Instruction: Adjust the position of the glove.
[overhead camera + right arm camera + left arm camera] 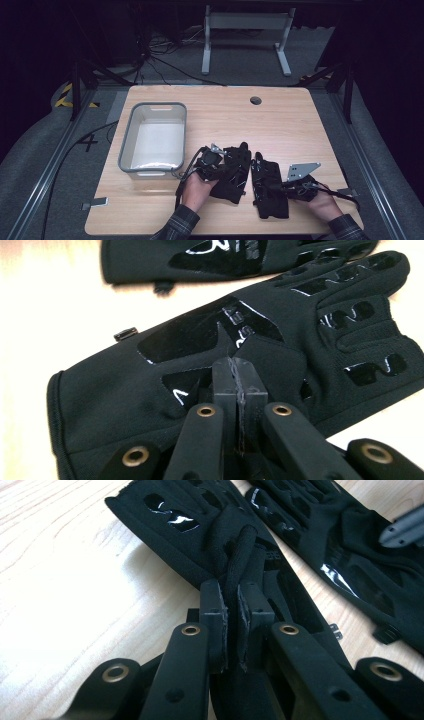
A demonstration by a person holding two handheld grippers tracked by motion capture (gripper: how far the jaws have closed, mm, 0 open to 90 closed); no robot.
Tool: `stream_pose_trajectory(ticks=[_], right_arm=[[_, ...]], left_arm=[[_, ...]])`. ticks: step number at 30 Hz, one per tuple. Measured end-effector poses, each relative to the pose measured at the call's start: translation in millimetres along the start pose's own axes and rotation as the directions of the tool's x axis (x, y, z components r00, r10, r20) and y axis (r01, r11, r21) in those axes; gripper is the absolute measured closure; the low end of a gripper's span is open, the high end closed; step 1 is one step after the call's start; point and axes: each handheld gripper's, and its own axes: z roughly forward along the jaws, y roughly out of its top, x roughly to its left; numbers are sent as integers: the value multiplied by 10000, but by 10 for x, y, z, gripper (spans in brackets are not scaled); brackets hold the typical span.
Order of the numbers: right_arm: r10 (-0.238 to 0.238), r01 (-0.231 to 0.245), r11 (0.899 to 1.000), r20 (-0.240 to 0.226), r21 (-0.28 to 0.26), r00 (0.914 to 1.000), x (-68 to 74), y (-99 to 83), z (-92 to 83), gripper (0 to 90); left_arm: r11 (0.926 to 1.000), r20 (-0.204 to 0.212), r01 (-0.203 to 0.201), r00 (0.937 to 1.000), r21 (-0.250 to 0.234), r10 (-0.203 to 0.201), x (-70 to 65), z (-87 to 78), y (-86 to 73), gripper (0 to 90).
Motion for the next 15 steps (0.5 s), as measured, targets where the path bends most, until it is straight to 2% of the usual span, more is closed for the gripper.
stream_pose_trajectory(ticks=[4, 10, 15], right_arm=[[152, -151, 9999, 224, -23, 9996, -77, 36, 32, 900], [-50, 44, 9999, 561, 107, 9984, -107, 134, 104, 900], [-27, 14, 9999, 822, 164, 9966, -127, 127, 91, 900]], left_arm=[[10000, 26, 61, 10000, -19, -61, 0, -30, -26, 835], [9997, 46, 225, 9997, -58, -225, -18, -114, -83, 834], [9997, 174, 237, 9996, -53, -236, -63, -180, -167, 834]])
